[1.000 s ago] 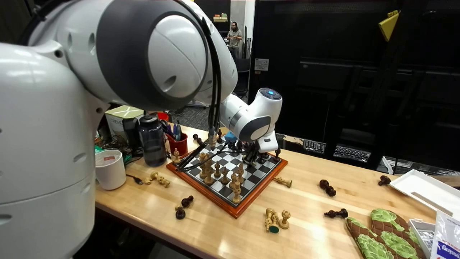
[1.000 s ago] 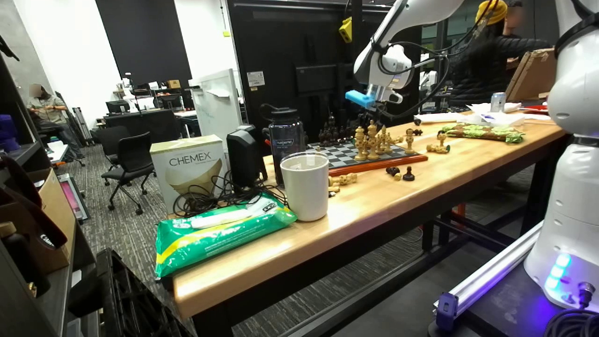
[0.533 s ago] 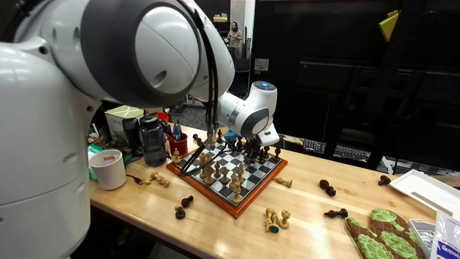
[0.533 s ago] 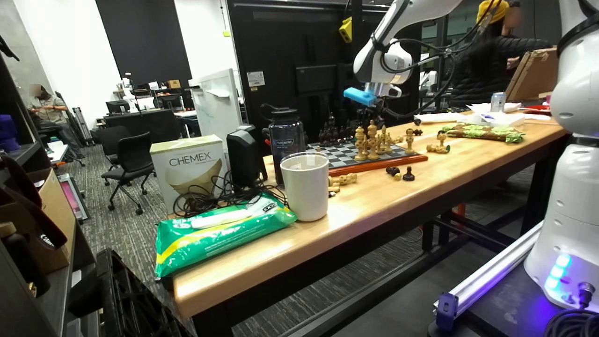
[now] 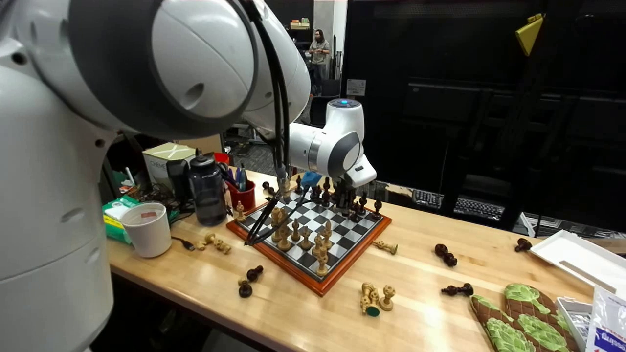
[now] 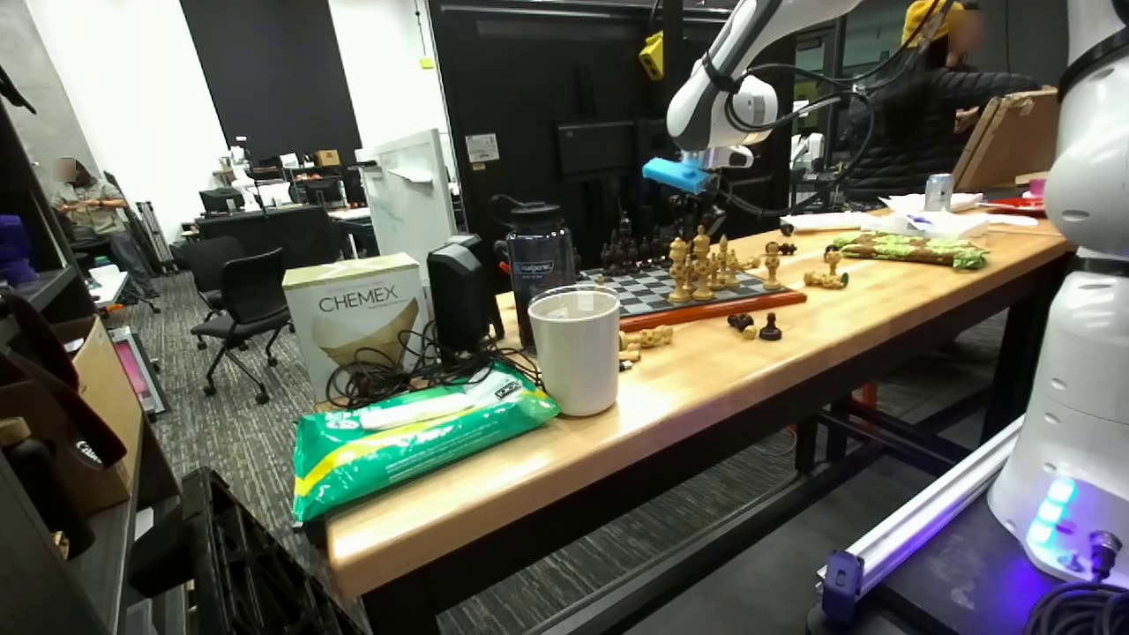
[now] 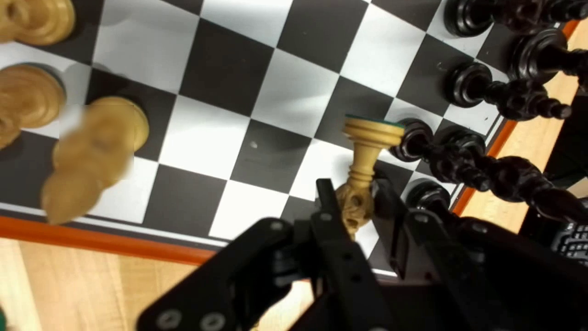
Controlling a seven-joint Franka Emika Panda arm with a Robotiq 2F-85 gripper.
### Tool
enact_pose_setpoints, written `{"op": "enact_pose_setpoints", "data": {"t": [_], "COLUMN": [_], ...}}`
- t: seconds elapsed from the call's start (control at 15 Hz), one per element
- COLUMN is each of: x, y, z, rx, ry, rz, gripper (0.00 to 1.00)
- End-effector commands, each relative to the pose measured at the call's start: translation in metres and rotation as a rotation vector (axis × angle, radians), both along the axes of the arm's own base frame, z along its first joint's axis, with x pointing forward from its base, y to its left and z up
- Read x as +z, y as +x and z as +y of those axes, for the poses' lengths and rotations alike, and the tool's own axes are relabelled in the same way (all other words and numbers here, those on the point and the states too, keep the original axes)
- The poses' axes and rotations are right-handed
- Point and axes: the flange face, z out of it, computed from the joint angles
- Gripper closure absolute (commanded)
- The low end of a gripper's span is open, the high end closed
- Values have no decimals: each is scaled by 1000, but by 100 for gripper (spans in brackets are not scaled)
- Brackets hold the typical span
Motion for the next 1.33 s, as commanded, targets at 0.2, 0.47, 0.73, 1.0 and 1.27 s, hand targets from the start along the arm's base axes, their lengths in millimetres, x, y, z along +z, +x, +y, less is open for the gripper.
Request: {"op": "enact_pose_setpoints", "data": {"t": [0.2, 0.47, 0.73, 1.0, 1.27], "x": [21, 25, 27, 25, 23], "y": [-25, -32, -35, -36, -35], "z": [21, 38, 56, 77, 98], "rx": [17, 26, 28, 34, 58], "ry": [-164, -258, -334, -429, -495], "rz": [30, 70, 114, 156, 200], "gripper": [94, 94, 94, 94, 94]}}
